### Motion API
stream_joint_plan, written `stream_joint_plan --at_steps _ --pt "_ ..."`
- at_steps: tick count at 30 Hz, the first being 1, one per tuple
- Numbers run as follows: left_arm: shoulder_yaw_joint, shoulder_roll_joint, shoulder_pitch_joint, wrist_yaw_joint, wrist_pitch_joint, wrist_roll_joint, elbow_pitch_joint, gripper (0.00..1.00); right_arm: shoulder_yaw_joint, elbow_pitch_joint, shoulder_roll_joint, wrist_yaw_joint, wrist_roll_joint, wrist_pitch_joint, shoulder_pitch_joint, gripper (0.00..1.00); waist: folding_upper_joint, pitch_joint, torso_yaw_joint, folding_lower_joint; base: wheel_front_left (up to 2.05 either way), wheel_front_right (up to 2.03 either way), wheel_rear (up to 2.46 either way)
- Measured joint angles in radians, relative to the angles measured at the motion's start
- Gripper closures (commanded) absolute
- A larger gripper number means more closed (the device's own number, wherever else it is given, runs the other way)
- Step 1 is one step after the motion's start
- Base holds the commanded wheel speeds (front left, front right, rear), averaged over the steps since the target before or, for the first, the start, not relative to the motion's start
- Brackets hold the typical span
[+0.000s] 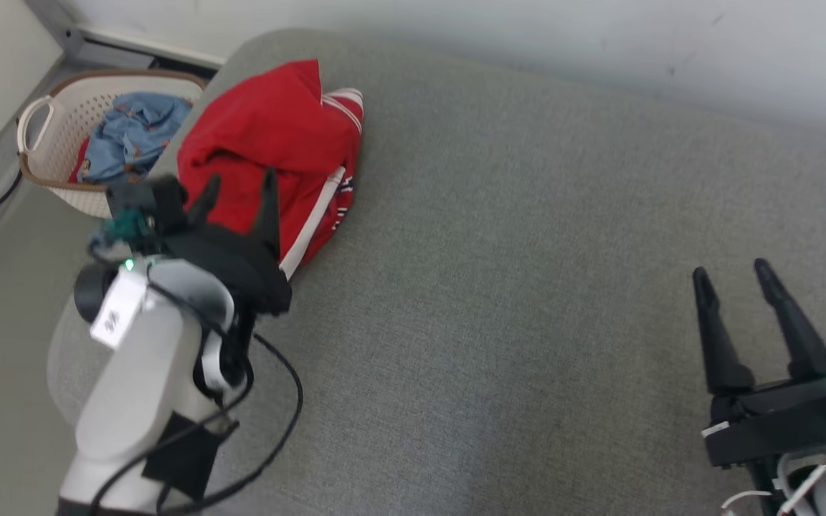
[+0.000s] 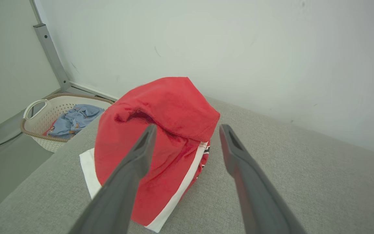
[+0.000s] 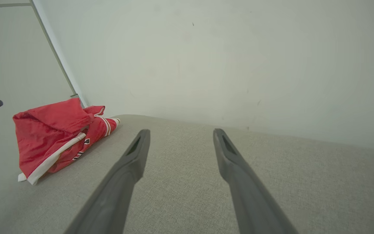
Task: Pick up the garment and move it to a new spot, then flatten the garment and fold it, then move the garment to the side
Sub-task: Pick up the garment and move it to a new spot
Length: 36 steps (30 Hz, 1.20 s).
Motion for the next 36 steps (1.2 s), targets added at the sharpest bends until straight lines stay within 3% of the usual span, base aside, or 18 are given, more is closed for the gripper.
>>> stream_joint_plan --at_steps 10,19,27,29,30,31,36 --pt "0.047 0.009 -0.134 0.007 0.086 0.053 0.084 0.00 -0.068 -0.186 -0.062 -0.026 -0.025 0.067 0.038 0.00 0.0000 0.123 0.004 0.0001 0.00 0.00 0.00" --pt "0.072 0.046 -0.184 0.007 0.127 0.140 0.175 0.00 -0.086 -0.249 -0.066 -0.036 -0.041 0.126 0.039 0.00 0.0000 0.213 0.000 0.0000 0.00 0.00 0.00" --pt "0.082 0.067 -0.192 0.007 0.166 0.141 0.254 0.00 -0.060 -0.286 -0.061 -0.044 -0.049 0.168 0.036 0.00 -0.0001 0.230 -0.020 -0.0002 0.00 0.00 0.00" --pt "0.077 0.063 -0.192 0.007 0.174 0.141 0.262 0.41 -0.059 -0.295 -0.061 -0.044 -0.049 0.178 0.035 0.00 -0.0001 0.234 -0.026 -0.0002 0.00 0.00 0.00" --pt "0.075 0.062 -0.192 0.007 0.174 0.141 0.267 0.75 -0.059 -0.297 -0.060 -0.044 -0.049 0.179 0.035 0.00 -0.0001 0.236 -0.029 -0.0002 0.00 0.00 0.00" --pt "0.072 0.061 -0.192 0.007 0.174 0.142 0.272 1.00 -0.060 -0.300 -0.060 -0.044 -0.049 0.185 0.035 0.00 -0.0001 0.238 -0.032 -0.0002 0.00 0.00 0.00" --pt "0.059 0.053 -0.206 0.007 0.160 0.149 0.287 1.00 -0.070 -0.318 -0.059 -0.045 -0.049 0.197 0.037 0.00 -0.0001 0.251 -0.045 -0.0002 0.00 0.00 0.00"
